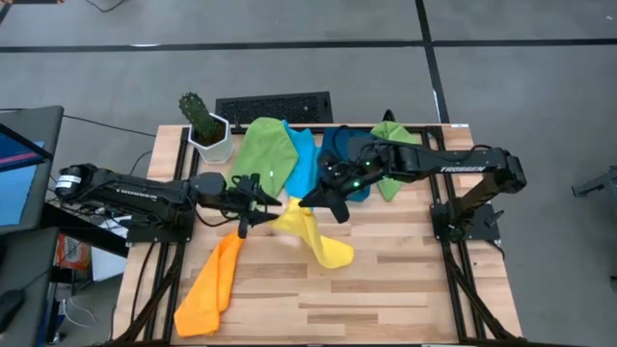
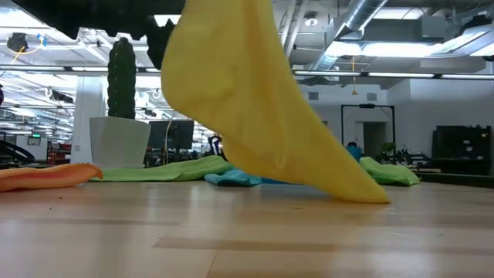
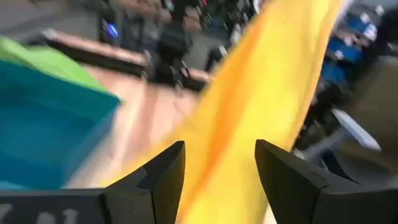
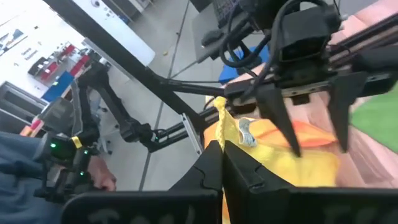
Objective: Fold microfiber towels
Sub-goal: Fold the yellow towel
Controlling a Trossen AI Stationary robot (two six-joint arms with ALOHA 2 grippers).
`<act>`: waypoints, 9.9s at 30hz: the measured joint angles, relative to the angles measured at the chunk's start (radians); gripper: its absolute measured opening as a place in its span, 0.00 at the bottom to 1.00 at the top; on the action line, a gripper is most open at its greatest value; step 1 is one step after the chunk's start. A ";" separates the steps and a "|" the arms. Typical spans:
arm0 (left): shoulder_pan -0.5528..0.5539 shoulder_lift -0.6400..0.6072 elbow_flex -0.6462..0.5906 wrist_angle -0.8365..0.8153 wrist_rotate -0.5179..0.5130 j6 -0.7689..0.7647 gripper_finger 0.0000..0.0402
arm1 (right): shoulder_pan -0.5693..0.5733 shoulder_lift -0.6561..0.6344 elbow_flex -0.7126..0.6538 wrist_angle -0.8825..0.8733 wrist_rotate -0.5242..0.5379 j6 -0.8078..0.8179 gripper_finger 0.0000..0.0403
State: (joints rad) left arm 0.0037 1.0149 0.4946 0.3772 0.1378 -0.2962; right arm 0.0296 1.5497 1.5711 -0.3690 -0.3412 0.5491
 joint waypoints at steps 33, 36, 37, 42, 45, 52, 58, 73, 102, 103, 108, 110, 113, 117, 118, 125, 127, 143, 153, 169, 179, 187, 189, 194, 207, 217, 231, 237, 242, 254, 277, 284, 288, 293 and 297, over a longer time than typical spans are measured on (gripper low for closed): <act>0.001 0.067 0.000 -0.188 0.172 0.120 0.47 | 0.013 0.001 -0.002 -0.046 -0.002 0.027 0.05; -0.022 0.091 0.000 -0.191 0.196 0.096 0.47 | 0.007 0.001 -0.002 -0.045 -0.002 0.027 0.07; -0.027 0.097 0.000 -0.191 0.201 0.086 0.47 | 0.005 0.002 -0.002 -0.045 -0.002 0.027 0.07; -0.030 0.095 0.000 -0.194 0.201 0.077 0.47 | -0.006 0.002 -0.002 -0.045 -0.002 0.026 0.05; -0.025 0.079 0.000 -0.195 0.210 0.074 0.47 | -0.008 0.002 -0.002 -0.045 -0.002 0.023 0.05; -0.034 0.065 0.000 -0.232 0.220 0.079 0.47 | -0.019 0.002 -0.002 -0.044 -0.003 0.019 0.07; -0.034 0.066 -0.002 -0.274 0.137 0.127 0.47 | -0.019 0.002 -0.002 -0.043 -0.003 0.019 0.05; -0.036 0.066 -0.026 -0.273 0.078 0.164 0.47 | -0.019 0.002 -0.002 -0.015 -0.003 0.025 0.06; -0.030 0.023 0.218 -0.740 -0.037 -0.014 0.00 | -0.049 -0.040 -0.003 -0.067 -0.024 -0.017 0.04; -0.029 0.024 0.272 -0.824 -0.064 -0.001 0.00 | -0.052 -0.042 -0.002 -0.055 -0.024 -0.031 0.05; -0.029 0.036 0.555 -1.160 -0.215 0.048 0.00 | -0.068 -0.063 -0.002 -0.010 -0.019 -0.099 0.05; -0.029 0.034 0.658 -1.234 -0.279 0.057 0.00 | -0.069 -0.075 -0.003 -0.005 -0.015 -0.139 0.05; -0.029 0.034 0.804 -1.338 -0.378 0.070 0.00 | -0.069 -0.093 -0.001 0.001 0.023 -0.200 0.04; -0.028 0.033 0.962 -1.443 -0.468 0.090 0.00 | -0.079 -0.132 0.000 -0.062 0.135 -0.282 0.06; -0.027 0.033 0.987 -1.467 -0.485 0.091 0.00 | -0.085 -0.147 -0.003 -0.103 0.174 -0.300 0.06; -0.026 0.037 1.045 -1.509 -0.484 0.057 0.00 | -0.087 -0.200 -0.001 -0.186 0.315 -0.351 0.05; -0.029 0.058 1.040 -1.509 -0.464 0.046 0.00 | -0.083 -0.203 -0.002 -0.215 0.318 -0.351 0.05; -0.236 0.300 1.037 -1.754 -0.431 -0.085 0.00 | 0.144 -0.017 -0.002 -0.417 0.455 -0.262 0.08; -0.385 0.341 0.915 -1.599 -0.347 -0.161 0.00 | 0.327 0.164 -0.001 -0.416 0.487 -0.118 0.05; -0.677 0.436 0.587 -1.196 -0.255 -0.600 0.00 | 0.578 0.401 -0.002 -0.334 0.455 0.032 0.15; -0.730 0.581 0.576 -1.092 -0.239 -0.534 0.00 | 0.596 0.467 -0.003 -0.166 0.471 0.075 0.43; -0.726 0.644 0.575 -1.075 -0.241 -0.454 0.00 | 0.639 0.468 -0.014 -0.117 0.545 0.120 0.47; -0.716 0.649 0.576 -1.059 -0.252 -0.438 0.00 | 0.649 0.471 -0.023 -0.094 0.592 0.069 0.46; -0.679 0.657 0.576 -1.058 -0.255 -0.421 0.00 | 0.646 0.503 -0.025 -0.045 0.587 -0.036 0.43; -0.636 0.656 0.576 -1.040 -0.254 -0.414 0.00 | 0.662 0.608 -0.027 0.066 0.509 -0.188 0.50; -0.630 0.656 0.576 -1.036 -0.254 -0.434 0.00 | 0.664 0.693 -0.029 0.147 0.499 -0.216 0.51; -0.629 0.655 0.576 -1.032 -0.253 -0.450 0.00 | 0.662 0.712 -0.026 0.074 0.508 -0.122 0.21; -0.629 0.655 0.585 -1.042 -0.165 -0.469 0.00 | 0.658 0.671 -0.031 0.031 0.454 0.020 0.04; -0.629 0.650 0.676 -1.145 -0.099 -0.465 0.00 | 0.660 0.543 -0.031 -0.074 0.468 0.039 0.02; -0.540 0.580 1.029 -1.590 -0.442 -0.229 0.00 | 0.553 0.198 -0.030 -0.520 0.762 -0.009 0.01; -0.172 0.559 1.516 -1.950 -0.641 0.108 0.00 | 0.305 -0.199 -0.029 -0.669 0.995 -0.203 0.01; -0.427 0.586 1.516 -1.950 -0.482 -0.154 0.00 | 0.562 -0.048 -0.029 -0.634 0.990 -0.001 0.01; -0.579 0.633 1.515 -1.934 -0.489 -0.289 0.00 | 0.689 0.073 -0.029 -0.597 0.976 0.153 0.01; -0.722 0.744 1.515 -1.925 -0.512 -0.402 0.00 | 0.791 0.211 -0.029 -0.494 0.965 0.329 0.01; -0.788 0.862 1.515 -1.923 -0.502 -0.404 0.00 | 0.837 0.280 -0.029 -0.405 0.888 0.404 0.01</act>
State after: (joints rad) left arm -0.7846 1.8772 2.0093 -1.5463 -0.3639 -0.7006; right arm 0.8669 1.8296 1.5421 -0.7745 0.5472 0.9527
